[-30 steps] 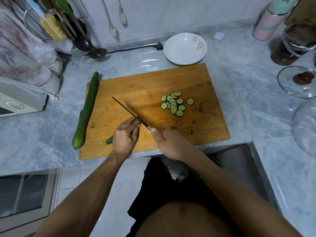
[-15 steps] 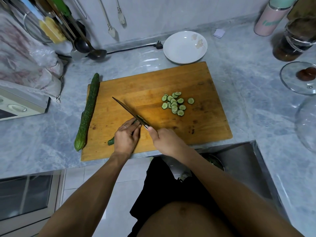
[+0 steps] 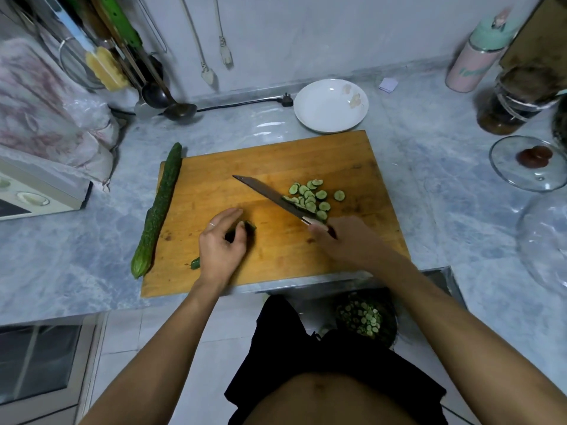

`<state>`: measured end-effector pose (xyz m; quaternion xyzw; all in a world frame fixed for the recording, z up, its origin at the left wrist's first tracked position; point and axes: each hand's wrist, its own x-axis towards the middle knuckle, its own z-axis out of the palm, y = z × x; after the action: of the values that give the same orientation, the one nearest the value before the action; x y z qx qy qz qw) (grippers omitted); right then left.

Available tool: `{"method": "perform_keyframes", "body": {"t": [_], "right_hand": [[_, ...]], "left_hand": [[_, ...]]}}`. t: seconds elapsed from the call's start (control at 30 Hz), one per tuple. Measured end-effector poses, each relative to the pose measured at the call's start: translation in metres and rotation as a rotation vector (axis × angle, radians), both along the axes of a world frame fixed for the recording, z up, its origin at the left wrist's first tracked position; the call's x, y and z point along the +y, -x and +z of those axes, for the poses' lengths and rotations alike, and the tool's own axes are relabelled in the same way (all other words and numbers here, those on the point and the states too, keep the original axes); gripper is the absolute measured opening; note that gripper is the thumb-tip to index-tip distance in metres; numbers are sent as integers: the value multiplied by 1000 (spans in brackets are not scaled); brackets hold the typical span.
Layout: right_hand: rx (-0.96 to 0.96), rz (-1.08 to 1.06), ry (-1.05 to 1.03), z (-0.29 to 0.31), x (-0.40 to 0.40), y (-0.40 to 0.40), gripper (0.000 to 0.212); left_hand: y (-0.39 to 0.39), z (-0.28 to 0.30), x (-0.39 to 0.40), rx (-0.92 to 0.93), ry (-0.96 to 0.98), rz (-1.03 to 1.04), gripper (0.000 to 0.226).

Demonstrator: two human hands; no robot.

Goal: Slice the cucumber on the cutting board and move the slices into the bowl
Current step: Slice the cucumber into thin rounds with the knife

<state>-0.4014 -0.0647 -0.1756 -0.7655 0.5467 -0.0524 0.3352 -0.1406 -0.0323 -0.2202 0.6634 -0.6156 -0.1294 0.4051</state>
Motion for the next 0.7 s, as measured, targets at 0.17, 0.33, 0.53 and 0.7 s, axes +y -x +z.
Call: {"method": "perform_keyframes", "body": {"t": [0.17, 0.33, 0.53, 0.7], "right_hand": [[204, 102, 172, -1, 7, 8, 53], [288, 157, 268, 0, 15, 11, 54], [299, 157, 267, 3, 21, 16, 52], [277, 126, 256, 6, 22, 18, 52]], "left_hand": [[31, 26, -10, -147, 174, -248, 21], [52, 38, -28, -327, -197, -543, 30], [61, 47, -68, -451, -582, -660, 38], [73, 57, -69, -392, -378, -704, 40]]}}
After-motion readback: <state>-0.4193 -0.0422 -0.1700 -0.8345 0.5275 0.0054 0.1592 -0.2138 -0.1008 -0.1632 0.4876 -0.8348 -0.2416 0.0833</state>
